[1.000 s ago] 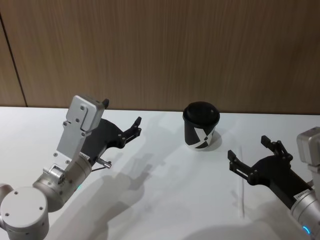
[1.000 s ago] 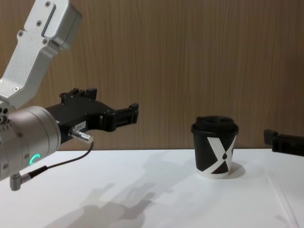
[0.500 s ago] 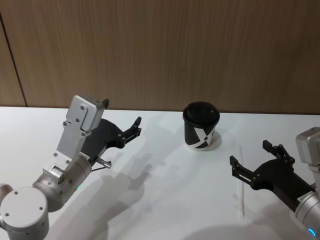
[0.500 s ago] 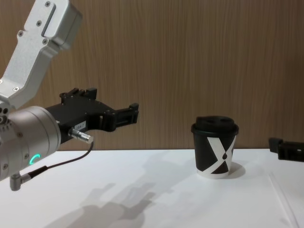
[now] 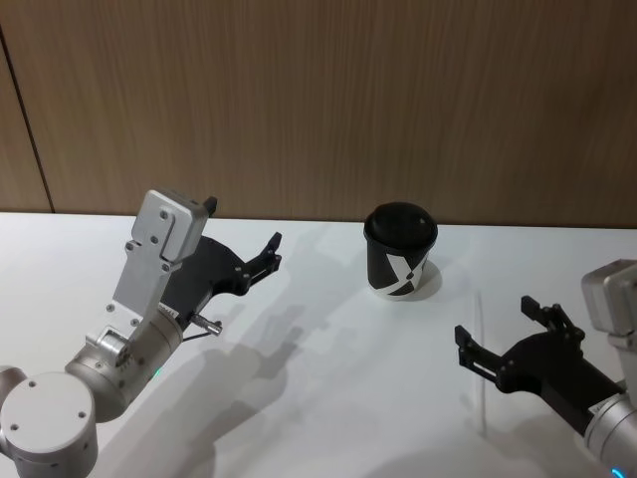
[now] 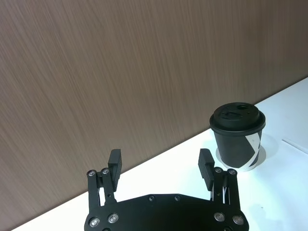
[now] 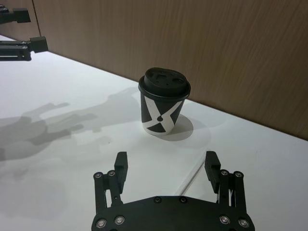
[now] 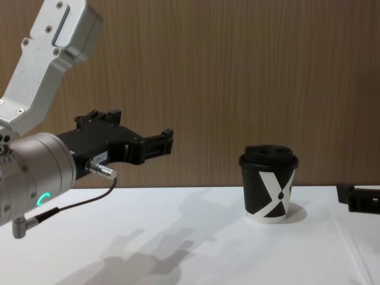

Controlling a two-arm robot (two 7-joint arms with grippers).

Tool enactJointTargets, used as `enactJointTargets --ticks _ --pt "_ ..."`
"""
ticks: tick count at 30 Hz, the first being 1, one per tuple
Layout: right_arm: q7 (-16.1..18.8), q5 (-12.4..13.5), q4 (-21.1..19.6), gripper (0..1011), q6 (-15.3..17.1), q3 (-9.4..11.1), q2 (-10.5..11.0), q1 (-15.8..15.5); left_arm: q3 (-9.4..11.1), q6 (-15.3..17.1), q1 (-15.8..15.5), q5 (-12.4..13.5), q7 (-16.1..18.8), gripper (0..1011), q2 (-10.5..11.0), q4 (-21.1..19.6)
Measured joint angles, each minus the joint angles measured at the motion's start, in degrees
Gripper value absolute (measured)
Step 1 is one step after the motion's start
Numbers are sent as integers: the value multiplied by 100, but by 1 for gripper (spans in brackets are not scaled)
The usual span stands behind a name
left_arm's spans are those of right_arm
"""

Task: Pick up the straw with one hand, pass it to the other hand, and insert it into the cup.

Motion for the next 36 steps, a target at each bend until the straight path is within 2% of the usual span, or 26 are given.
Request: enactJointTargets --ticks 7,20,28,36 --pt "-121 -6 -142 1001 276 -31 -117 -99 0 0 0 0 0 1000 0 0" --pt "-337 -228 -350 1001 774 -246 -275 -228 0 0 0 0 0 1000 0 0" --pt "-427 -357 -377 1001 971 -345 -337 -255 0 0 0 0 0 1000 0 0" --pt "-605 -455 -345 1001 1230 -381 -505 -262 0 0 0 0 0 1000 0 0"
